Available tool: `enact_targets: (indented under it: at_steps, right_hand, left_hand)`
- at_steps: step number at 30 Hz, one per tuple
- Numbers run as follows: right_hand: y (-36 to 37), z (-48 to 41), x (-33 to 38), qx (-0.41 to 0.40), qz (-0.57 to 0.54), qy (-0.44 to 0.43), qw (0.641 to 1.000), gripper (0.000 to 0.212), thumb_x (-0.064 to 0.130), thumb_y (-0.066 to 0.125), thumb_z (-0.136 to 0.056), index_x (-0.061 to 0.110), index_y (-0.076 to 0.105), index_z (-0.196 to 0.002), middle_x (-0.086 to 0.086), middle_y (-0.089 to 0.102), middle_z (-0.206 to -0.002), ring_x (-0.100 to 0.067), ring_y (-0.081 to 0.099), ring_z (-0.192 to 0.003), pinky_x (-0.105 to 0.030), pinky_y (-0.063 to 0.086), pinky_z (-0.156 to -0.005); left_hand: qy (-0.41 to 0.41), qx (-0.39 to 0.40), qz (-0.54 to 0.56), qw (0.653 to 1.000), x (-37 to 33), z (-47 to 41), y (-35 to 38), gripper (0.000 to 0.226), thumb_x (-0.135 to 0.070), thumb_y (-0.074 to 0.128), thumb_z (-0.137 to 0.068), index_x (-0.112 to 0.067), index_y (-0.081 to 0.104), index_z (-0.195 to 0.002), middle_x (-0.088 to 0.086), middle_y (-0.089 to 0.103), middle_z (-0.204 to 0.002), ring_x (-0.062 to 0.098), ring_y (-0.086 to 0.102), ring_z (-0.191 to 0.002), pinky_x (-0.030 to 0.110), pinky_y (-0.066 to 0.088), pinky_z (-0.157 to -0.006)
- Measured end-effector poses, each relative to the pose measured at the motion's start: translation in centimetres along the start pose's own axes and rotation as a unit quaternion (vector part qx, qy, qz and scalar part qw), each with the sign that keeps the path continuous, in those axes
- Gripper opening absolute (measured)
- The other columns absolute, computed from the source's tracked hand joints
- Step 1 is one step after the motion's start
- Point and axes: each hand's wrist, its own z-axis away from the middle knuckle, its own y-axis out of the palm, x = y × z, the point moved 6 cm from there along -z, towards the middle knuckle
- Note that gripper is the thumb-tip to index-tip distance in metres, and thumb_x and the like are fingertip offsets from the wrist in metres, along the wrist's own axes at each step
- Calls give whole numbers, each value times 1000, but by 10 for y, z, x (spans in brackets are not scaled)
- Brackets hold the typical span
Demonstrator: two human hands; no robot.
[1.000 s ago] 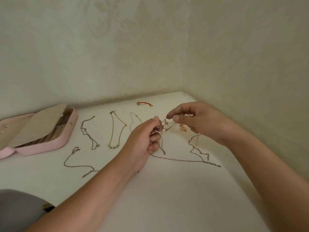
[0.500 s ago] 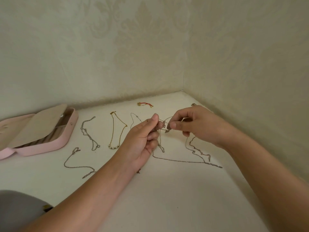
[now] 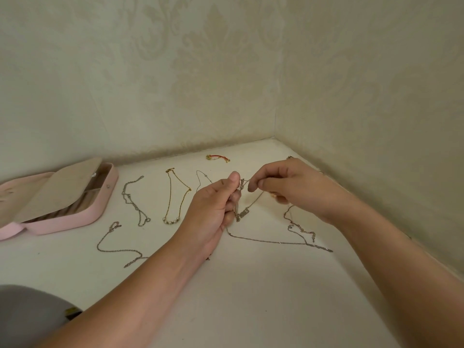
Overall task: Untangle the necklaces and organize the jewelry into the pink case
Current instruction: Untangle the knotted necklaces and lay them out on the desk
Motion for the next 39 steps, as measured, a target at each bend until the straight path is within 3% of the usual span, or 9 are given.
enact_targets:
  at_steps: [2, 11, 17, 21, 23, 27, 31, 36, 39]
  right_hand:
    - [3, -1, -1, 7, -28, 9, 1000, 29, 2, 48, -92, 16, 69, -78, 3, 54, -67, -11, 45, -58, -20, 45, -61]
    - [6, -5, -6, 1, -21, 33, 999, 32, 2, 47, -90, 20, 70, -77, 13, 59, -62, 1, 43, -52, -20, 35, -61]
    - [-2, -4, -5, -25, -22, 22, 999, 23, 11, 55, -91, 18, 76, -82, 18, 54, -54, 3, 45, -53, -23, 33, -66]
    - [-4, -1, -2, -41, -24, 8, 999, 17, 39, 70, -82, 25, 77, -78, -6, 47, -68, -19, 37, -63, -27, 28, -60]
    - [-6, 0, 1, -54, -29, -2, 998, 14, 42, 73, -77, 29, 77, -74, -8, 52, -67, -18, 41, -64, -23, 33, -59]
    - [-4, -2, 1, -47, -26, -28, 998, 7, 34, 70, -84, 35, 77, -83, -18, 71, -100, -33, 64, -91, -37, 51, -82]
    - [-7, -2, -1, -44, -54, -25, 997, 12, 26, 65, -90, 29, 76, -92, -4, 58, -72, -6, 44, -57, -12, 37, -57]
    - [-13, -5, -6, -38, -93, -28, 995, 18, 11, 58, -93, 13, 76, -93, 1, 64, -72, -4, 51, -58, -16, 46, -64]
    - [-17, -4, -7, -35, -68, -11, 997, 21, 13, 55, -95, 15, 75, -90, 14, 57, -61, -3, 42, -56, -14, 36, -59]
  left_hand:
    - [4, -4, 17, 1000, -1, -1, -1, 29, -45, 62, -74, -18, 54, -69, -7, 42, -61, 4, 26, -45, 14, 23, -39]
    - [-39, 0, 175, 984, 6, -7, -2, 28, -44, 64, -69, -20, 52, -72, -9, 51, -63, 2, 31, -44, 11, 20, -36]
    - [-68, 8, 181, 981, 8, -7, -1, 27, -44, 65, -68, -20, 54, -75, -10, 30, -43, 3, 24, -38, 12, 17, -34]
    - [-73, 21, 183, 980, 7, -6, 1, 19, -35, 63, -74, -19, 71, -70, -10, 27, -41, 4, 23, -37, 13, 14, -35]
    - [-72, 27, 176, 981, 7, -5, 2, 22, -33, 62, -76, -18, 76, -67, -9, 26, -40, 4, 22, -37, 14, 14, -36]
    - [-80, 36, 189, 978, 7, -3, 4, 21, -33, 62, -76, -17, 75, -70, -11, 26, -39, 4, 22, -37, 14, 13, -37]
    - [-82, 30, 212, 973, 7, -5, 1, 24, -41, 66, -70, -20, 60, -61, -10, 27, -40, 4, 23, -36, 15, 13, -37]
    - [-85, 9, 226, 970, 8, -5, -4, 19, -35, 64, -74, -19, 61, -65, -10, 20, -44, 4, 19, -37, 16, 8, -39]
    - [-81, 11, 220, 972, 7, -4, -4, 12, -26, 61, -77, -19, 71, -79, -10, 19, -44, 4, 19, -37, 16, 9, -38]
